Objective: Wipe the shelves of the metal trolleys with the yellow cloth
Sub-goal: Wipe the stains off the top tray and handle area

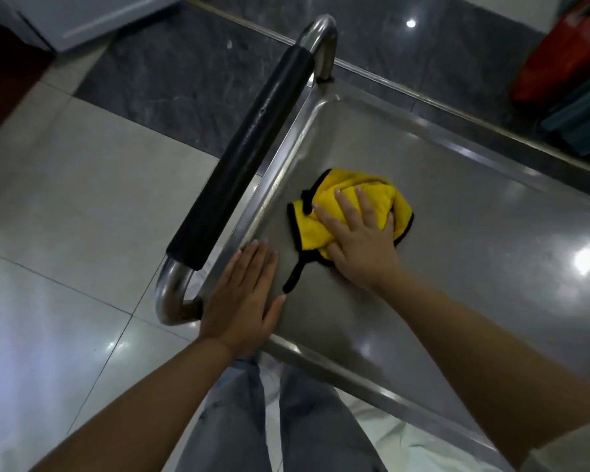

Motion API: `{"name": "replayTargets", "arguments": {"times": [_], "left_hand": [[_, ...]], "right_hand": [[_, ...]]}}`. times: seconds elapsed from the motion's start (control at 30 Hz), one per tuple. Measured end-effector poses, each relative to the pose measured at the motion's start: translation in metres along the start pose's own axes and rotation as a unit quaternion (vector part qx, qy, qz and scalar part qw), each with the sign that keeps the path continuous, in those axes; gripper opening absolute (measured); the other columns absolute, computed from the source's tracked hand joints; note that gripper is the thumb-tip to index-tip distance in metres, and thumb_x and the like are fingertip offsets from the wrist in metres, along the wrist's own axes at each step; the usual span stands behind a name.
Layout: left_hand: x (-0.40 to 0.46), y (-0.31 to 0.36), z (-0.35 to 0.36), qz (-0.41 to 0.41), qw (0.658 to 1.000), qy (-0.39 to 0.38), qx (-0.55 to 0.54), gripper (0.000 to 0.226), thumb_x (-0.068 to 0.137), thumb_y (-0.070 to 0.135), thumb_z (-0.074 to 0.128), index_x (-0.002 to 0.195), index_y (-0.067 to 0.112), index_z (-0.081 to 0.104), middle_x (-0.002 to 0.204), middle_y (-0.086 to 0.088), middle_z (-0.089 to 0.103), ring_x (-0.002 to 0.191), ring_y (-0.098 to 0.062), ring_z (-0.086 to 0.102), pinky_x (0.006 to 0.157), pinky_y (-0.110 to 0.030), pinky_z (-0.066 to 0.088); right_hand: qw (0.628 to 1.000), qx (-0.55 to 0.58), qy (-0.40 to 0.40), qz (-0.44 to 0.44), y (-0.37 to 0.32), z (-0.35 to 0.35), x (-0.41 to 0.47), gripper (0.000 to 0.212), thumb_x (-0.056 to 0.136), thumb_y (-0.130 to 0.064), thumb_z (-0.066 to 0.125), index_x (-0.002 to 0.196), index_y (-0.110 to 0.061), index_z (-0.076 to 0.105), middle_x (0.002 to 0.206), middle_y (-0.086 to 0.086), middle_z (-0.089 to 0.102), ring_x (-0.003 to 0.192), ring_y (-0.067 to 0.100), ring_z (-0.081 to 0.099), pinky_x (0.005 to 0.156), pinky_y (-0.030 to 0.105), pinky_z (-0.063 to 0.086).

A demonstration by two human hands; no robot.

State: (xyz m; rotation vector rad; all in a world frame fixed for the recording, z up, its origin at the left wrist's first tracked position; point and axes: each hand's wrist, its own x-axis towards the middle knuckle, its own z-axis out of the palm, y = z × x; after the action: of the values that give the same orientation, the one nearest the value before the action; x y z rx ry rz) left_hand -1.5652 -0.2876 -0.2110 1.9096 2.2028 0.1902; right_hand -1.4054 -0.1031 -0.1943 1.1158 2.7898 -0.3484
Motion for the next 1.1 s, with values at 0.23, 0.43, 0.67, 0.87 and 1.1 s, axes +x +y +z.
{"name": "replayTargets", "arguments": {"times": [0.23,0.43,0.67,0.87,1.1], "left_hand": [[-0.005,0.009,-0.019,0.036,0.99,-0.082,0.109,0.07,0.099,0.039,0.028,0.151,0.0,0.002,0.159,-0.024,0.0,0.147,-0.037,-0.008,0.12,-0.05,0.0],[-0.018,-0.004,-0.078,0.196,0.964,0.045,0.176,0.053,0.09,0.019,0.037,0.138,-0.002,0.043,0.148,-0.026,0.037,0.143,-0.039,0.025,0.118,-0.055,0.008],[0.005,-0.021,-0.129,0.176,0.959,0.125,0.182,0.048,0.093,0.026,0.047,0.136,0.004,0.049,0.147,-0.022,0.041,0.142,-0.038,0.028,0.117,-0.059,0.011],[0.014,-0.038,-0.129,0.123,0.984,0.106,0.079,0.048,0.092,0.028,0.046,0.135,0.009,0.054,0.15,-0.016,0.038,0.141,-0.037,0.03,0.113,-0.052,0.03],[0.012,-0.041,-0.118,0.107,0.986,0.126,0.01,0.044,0.093,0.029,0.047,0.133,0.01,0.055,0.152,-0.011,0.036,0.143,-0.032,0.026,0.111,-0.046,0.036]], "right_hand": [[1.0,-0.015,0.014,0.008,-0.05,0.024,-0.107,0.06,0.089,-0.045,0.034,0.148,-0.042,0.022,0.159,0.002,0.018,0.146,0.036,0.009,0.096,0.074,0.025],[0.998,-0.006,-0.019,0.051,-0.079,0.022,-0.114,0.063,0.088,-0.049,0.039,0.148,-0.044,0.02,0.158,0.001,0.021,0.144,0.038,0.015,0.09,0.074,0.031],[0.991,0.038,-0.066,0.111,-0.066,0.002,-0.037,0.065,0.094,-0.047,0.039,0.144,-0.055,-0.003,0.161,-0.006,-0.007,0.146,0.031,-0.014,0.101,0.074,0.018],[0.997,0.005,-0.066,0.041,-0.119,0.016,-0.041,0.065,0.092,-0.052,0.038,0.148,-0.045,0.006,0.161,0.001,-0.007,0.142,0.037,-0.021,0.101,0.076,0.011],[0.999,0.008,-0.022,-0.039,-0.098,0.015,-0.014,0.061,0.09,-0.057,0.03,0.148,-0.044,0.016,0.16,-0.003,0.01,0.147,0.031,-0.004,0.104,0.074,0.012]]}}
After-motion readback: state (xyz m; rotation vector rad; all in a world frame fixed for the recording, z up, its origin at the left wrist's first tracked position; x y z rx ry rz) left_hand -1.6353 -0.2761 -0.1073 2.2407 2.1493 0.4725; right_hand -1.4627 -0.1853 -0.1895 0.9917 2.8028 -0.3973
